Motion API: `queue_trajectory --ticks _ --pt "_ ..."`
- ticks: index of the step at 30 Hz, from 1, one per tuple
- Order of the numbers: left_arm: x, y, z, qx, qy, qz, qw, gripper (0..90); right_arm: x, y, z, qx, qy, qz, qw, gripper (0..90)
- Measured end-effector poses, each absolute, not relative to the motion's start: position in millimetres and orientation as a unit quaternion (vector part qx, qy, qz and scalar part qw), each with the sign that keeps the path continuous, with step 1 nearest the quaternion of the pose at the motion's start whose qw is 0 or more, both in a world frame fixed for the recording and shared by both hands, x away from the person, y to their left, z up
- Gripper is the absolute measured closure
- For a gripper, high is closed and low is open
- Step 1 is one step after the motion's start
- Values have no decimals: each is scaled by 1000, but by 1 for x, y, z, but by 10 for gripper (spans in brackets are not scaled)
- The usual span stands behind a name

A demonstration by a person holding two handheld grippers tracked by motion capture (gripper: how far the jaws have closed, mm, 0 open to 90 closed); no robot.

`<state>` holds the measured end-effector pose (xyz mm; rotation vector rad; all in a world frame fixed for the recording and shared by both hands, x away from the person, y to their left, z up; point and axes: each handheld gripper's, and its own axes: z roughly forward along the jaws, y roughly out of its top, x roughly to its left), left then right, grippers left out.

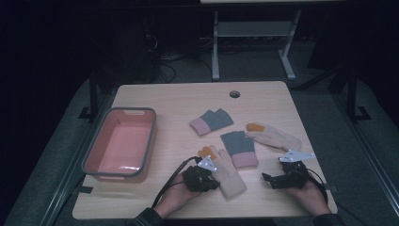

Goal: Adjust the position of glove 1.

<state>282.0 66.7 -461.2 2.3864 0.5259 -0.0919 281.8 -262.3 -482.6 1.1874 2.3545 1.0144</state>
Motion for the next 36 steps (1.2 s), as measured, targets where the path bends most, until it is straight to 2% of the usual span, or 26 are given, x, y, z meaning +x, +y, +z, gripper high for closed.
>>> queue_trajectory --ticks 7,10,18,23,30,36 --pt "281 63 -460 918 195 -30 344 895 281 -263 -483 414 824 354 159 69" --pt "281 74 -455 913 197 -26 356 894 281 -263 -483 414 824 353 158 69" --pt "284 108 -448 908 204 8 367 790 281 -263 -483 414 824 353 158 69" --pt "287 131 -449 909 210 42 357 612 282 -263 -483 413 824 354 158 68" --pt "287 153 -460 906 229 61 349 369 282 -262 -483 415 824 354 156 63" --pt "288 160 -468 903 233 68 355 224 282 -262 -483 415 824 353 156 61"
